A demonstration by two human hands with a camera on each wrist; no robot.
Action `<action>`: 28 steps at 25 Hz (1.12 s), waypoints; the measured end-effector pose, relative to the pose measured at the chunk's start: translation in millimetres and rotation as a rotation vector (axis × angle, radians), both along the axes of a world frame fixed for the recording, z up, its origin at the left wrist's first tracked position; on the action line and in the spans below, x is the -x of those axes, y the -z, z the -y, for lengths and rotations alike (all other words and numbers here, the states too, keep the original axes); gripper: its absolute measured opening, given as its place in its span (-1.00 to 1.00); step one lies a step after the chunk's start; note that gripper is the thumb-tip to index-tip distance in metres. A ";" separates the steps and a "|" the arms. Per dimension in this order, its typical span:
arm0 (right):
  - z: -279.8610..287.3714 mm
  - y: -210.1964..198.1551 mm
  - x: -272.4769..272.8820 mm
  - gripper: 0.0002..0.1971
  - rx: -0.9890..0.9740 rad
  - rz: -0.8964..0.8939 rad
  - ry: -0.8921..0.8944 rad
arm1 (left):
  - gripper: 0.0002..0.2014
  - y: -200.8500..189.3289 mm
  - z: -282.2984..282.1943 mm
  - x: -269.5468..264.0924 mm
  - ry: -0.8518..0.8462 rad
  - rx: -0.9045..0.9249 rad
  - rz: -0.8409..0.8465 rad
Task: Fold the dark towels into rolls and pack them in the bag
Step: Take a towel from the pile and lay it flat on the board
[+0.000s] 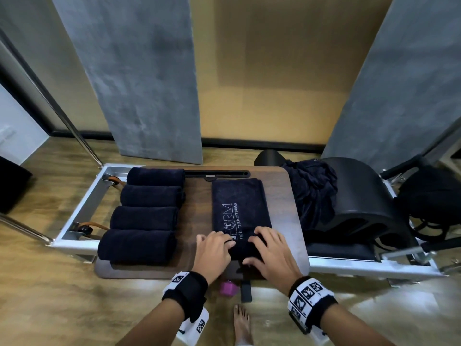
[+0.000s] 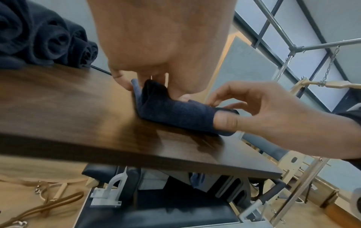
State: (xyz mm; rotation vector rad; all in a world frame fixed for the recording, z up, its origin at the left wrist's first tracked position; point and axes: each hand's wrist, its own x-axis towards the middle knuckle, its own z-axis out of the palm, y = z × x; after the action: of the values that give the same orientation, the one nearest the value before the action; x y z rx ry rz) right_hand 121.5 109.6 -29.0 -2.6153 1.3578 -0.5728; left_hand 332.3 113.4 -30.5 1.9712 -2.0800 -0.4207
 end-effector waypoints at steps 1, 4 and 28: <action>2.6 1.6 1.6 -0.54 0.013 -0.054 -0.035 | -0.82 0.4 5.1 -0.2 0.000 -0.022 0.009; 18.9 -1.2 2.8 -0.64 -0.062 -0.076 -0.072 | -0.89 2.9 10.8 -2.2 0.014 -0.008 -0.043; 108.4 -19.4 -3.1 -0.73 -0.449 0.167 0.071 | -0.63 -10.2 66.6 -19.1 -0.005 0.022 -0.037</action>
State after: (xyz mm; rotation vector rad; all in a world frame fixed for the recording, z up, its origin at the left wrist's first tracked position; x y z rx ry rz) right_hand 124.6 1.1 -9.5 -2.1233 1.3465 -0.4232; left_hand 351.5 46.8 -20.3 1.9407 -2.0488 -0.4275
